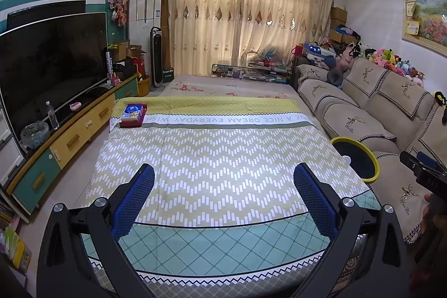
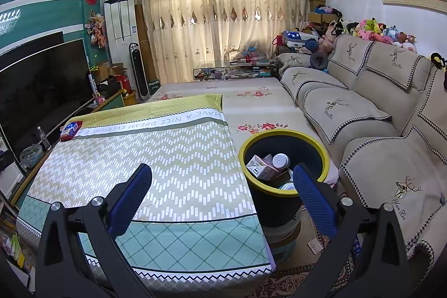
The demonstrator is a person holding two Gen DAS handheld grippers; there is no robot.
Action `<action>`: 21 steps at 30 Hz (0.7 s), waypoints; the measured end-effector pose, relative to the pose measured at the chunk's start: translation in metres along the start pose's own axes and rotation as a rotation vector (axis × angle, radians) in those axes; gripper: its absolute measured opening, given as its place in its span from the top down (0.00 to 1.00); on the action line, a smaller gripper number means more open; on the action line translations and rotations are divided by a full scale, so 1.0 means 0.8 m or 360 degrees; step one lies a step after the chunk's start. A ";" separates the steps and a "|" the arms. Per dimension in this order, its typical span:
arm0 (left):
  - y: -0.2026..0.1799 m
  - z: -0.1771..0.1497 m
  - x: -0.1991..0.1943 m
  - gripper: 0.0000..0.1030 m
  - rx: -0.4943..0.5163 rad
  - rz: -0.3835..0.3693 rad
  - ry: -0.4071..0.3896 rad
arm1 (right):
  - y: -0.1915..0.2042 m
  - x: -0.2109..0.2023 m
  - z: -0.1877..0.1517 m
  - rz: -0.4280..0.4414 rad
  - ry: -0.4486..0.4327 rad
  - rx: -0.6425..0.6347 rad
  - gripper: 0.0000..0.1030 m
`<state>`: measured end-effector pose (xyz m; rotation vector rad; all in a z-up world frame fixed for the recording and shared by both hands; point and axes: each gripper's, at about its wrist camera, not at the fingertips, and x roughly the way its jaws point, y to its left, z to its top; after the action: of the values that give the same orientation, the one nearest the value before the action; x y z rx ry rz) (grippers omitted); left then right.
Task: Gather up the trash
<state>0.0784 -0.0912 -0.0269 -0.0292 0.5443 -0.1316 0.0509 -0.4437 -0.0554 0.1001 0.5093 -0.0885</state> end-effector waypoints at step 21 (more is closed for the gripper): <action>-0.001 -0.002 0.008 0.05 0.0003 -0.0018 0.0034 | 0.002 0.001 0.000 -0.0001 -0.0001 0.0005 0.07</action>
<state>0.0829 -0.0924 -0.0318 -0.0294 0.5653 -0.1437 0.0518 -0.4425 -0.0554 0.1031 0.5089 -0.0901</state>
